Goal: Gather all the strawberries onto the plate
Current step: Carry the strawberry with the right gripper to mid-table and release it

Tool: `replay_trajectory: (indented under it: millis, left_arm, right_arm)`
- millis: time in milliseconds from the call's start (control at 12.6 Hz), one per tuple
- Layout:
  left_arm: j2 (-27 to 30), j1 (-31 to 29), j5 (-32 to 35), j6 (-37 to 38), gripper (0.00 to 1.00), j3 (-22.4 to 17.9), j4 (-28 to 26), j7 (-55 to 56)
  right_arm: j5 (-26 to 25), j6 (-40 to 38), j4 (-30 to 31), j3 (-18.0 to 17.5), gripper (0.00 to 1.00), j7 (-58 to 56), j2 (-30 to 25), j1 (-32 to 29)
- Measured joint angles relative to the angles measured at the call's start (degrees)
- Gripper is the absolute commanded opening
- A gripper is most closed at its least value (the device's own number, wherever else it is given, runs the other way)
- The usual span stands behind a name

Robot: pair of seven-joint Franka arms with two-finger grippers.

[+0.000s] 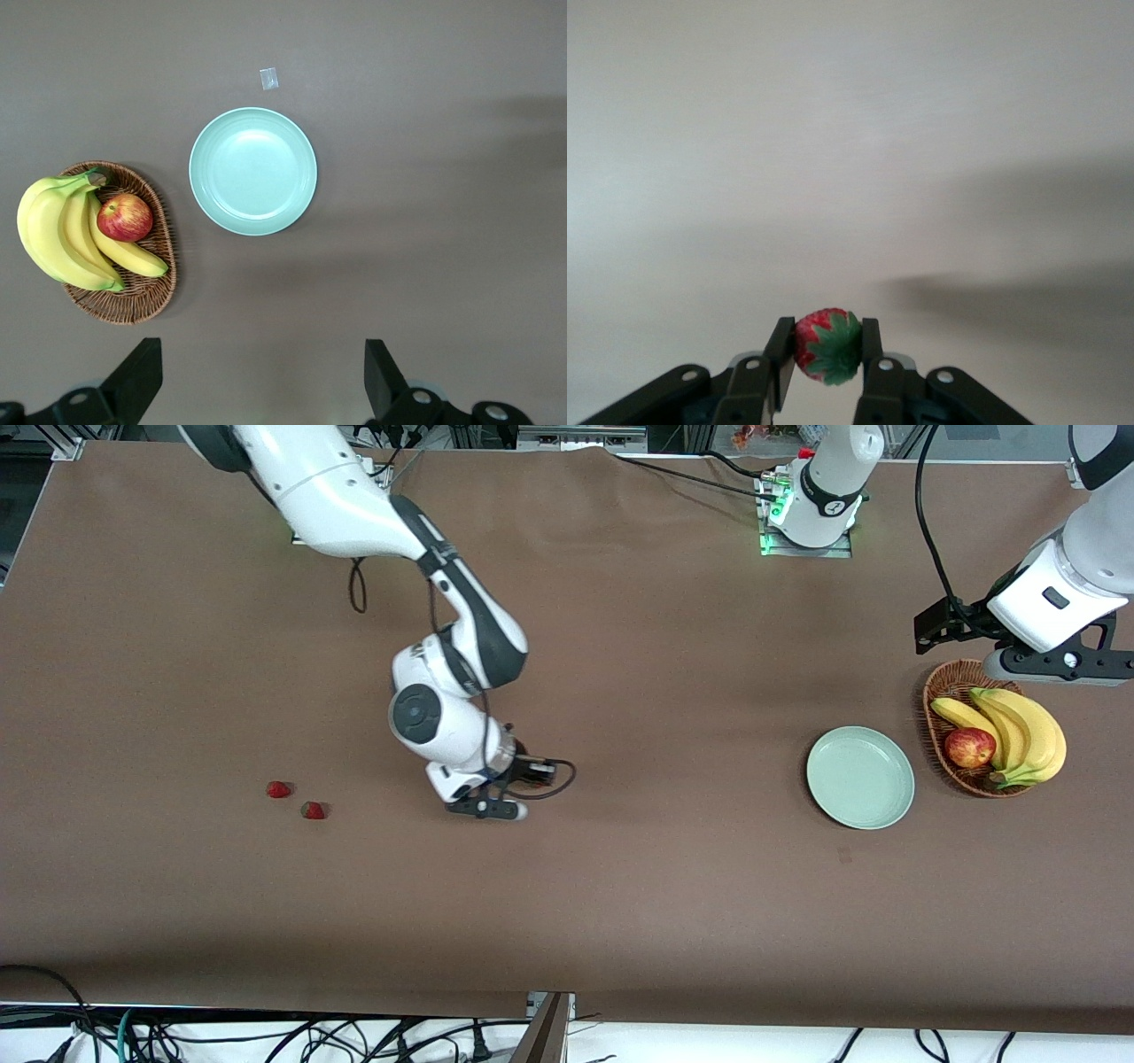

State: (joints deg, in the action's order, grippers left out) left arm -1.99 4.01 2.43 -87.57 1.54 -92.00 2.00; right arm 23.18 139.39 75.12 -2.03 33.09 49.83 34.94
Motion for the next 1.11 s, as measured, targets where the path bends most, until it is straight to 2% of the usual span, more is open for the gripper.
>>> replay_trajectory:
  millis: [159,238,397,555,634,714,872,1110]
  left_arm:
    - [0.0,0.0,0.0,0.01,1.0,-0.01,0.01,0.0]
    - [0.0,0.0,0.0,0.01,1.0,-0.01,0.01,0.0]
    - [0.0,0.0,0.0,0.02,1.0,-0.01,0.01,0.0]
    - [0.0,-0.01,0.0,0.02,1.0,-0.02,0.01,0.0]
    - [0.0,-0.05,0.0,0.02,1.0,-0.04,0.01,0.0]
    - [0.0,-0.15,0.0,0.03,1.0,-0.04,0.01,0.0]
    - [0.0,-0.31,0.0,0.03,1.0,-0.04,0.01,0.0]
    - [0.0,-0.44,0.0,0.05,1.0,-0.04,0.01,0.0]
  right_arm:
    - [0.7,9.29,-1.47,-2.09,0.21,6.01,3.36,3.29]
    - [0.74,13.61,-1.78,-4.43,0.21,8.54,4.82,3.93]
    - [0.75,21.91,-2.46,-8.44,0.38,13.06,7.28,5.47]
    - [0.77,27.66,-3.01,-9.02,0.51,18.14,8.44,8.3]
    - [0.77,29.57,-3.08,-9.08,0.53,20.16,8.69,9.51]
    - [0.77,31.47,-3.1,-9.13,0.62,21.51,9.07,10.7]
    - [0.77,35.15,-3.1,-9.14,0.63,22.68,10.33,12.69]
    - [0.76,36.59,-3.4,-8.83,0.63,22.78,11.12,13.01]
